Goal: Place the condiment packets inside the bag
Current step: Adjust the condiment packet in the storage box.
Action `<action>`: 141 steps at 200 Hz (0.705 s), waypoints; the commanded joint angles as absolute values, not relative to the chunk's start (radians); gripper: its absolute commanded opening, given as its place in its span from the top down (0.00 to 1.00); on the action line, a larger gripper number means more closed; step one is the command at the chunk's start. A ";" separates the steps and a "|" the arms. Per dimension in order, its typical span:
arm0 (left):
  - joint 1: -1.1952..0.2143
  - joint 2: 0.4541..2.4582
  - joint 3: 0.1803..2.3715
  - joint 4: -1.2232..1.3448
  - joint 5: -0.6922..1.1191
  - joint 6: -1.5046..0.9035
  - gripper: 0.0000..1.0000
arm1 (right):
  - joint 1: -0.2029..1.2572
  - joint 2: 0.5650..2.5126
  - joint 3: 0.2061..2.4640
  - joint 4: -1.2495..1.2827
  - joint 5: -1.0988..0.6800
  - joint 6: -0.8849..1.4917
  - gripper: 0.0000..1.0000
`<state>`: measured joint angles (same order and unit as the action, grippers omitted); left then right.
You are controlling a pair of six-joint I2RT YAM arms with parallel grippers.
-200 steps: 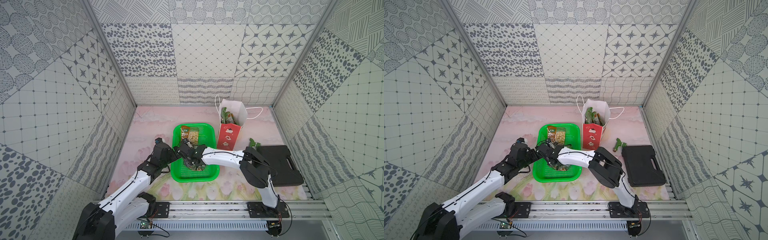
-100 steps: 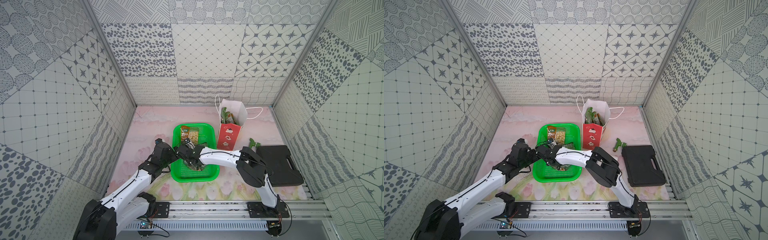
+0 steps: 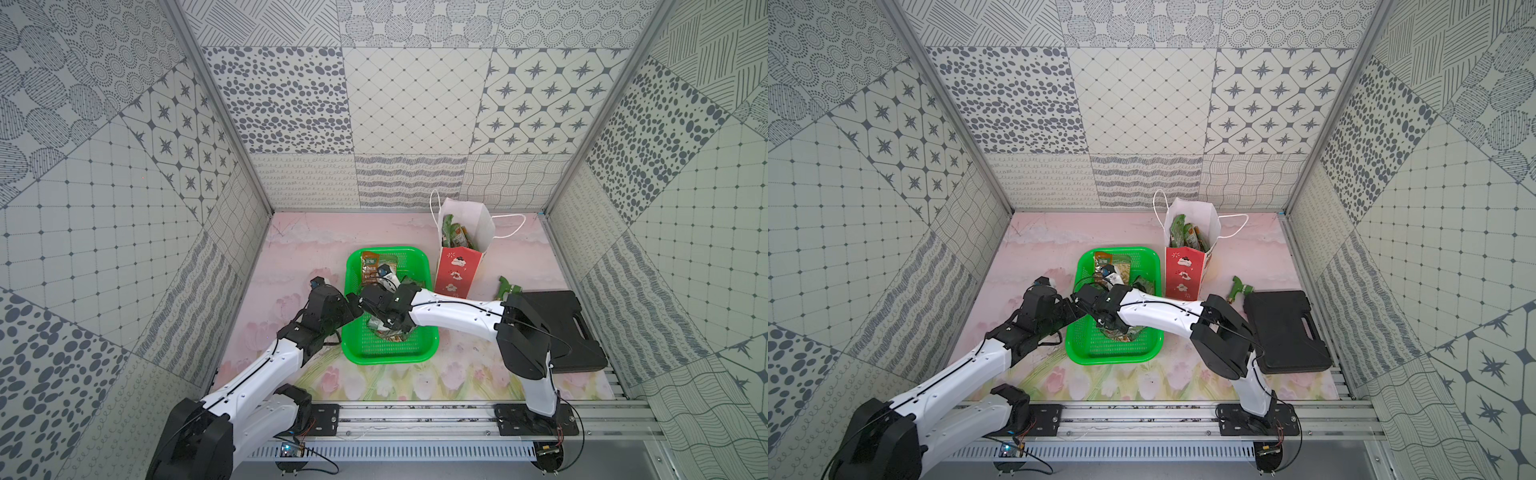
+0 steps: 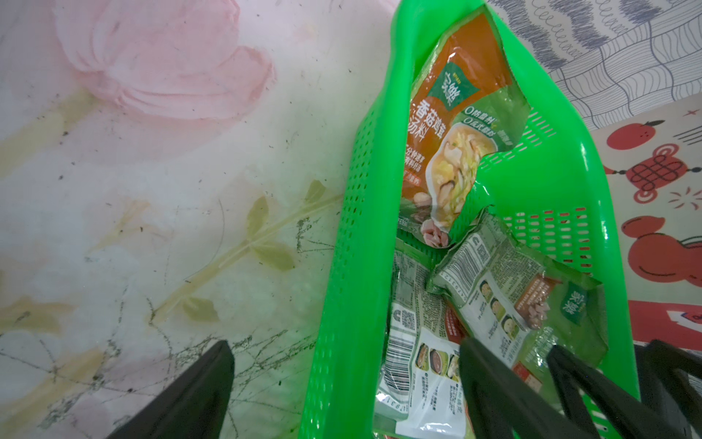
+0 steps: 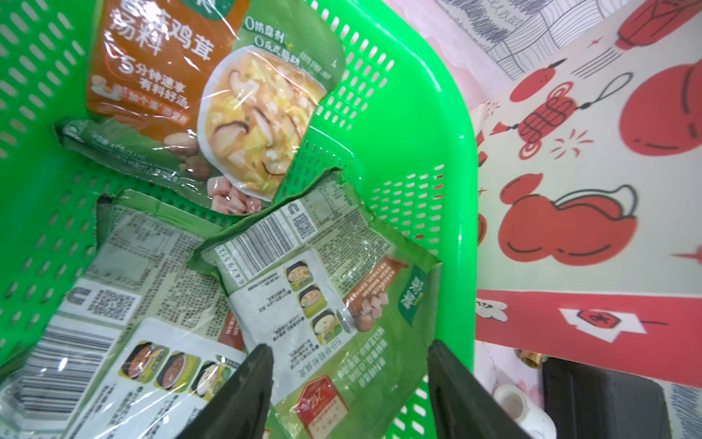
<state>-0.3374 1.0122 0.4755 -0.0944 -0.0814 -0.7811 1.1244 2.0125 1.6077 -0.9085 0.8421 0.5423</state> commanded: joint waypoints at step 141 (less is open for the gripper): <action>-0.333 1.002 0.480 -0.057 -0.058 -0.768 0.05 | 1.134 1.787 1.349 -0.710 0.476 0.967 0.03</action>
<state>-0.3374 1.0061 0.4755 -0.0940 -0.0784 -0.7807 1.1278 1.7885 1.3785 -0.7578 0.5175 0.7757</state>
